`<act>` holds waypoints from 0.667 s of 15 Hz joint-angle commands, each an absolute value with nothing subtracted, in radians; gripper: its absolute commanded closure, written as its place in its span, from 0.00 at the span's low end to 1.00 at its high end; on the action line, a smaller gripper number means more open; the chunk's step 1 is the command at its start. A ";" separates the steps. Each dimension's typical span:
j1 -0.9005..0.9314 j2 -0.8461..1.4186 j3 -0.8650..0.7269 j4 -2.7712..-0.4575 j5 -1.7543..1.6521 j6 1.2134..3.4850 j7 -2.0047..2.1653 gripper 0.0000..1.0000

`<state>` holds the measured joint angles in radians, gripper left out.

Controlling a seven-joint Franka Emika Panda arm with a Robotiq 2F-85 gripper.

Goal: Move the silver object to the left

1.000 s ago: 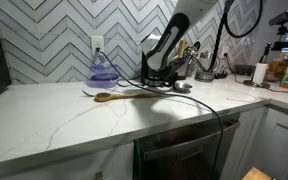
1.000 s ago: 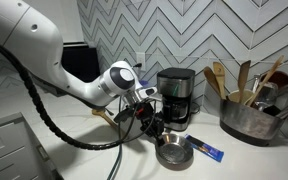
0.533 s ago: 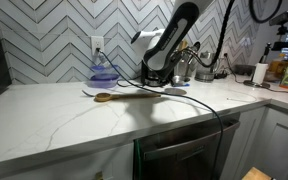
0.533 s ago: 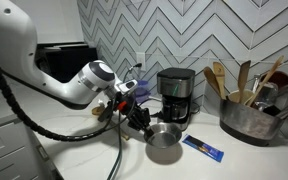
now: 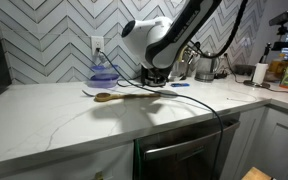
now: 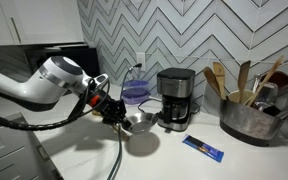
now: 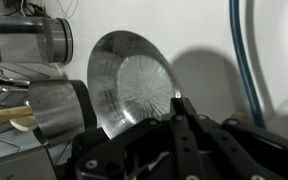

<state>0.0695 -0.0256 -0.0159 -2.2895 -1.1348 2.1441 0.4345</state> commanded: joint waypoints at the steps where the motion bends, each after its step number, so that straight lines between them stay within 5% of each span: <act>1: 0.054 -0.187 0.000 -2.448 -1.167 2.278 0.312 0.99; 10: 0.050 -0.092 0.014 -2.353 -1.135 2.212 0.362 0.97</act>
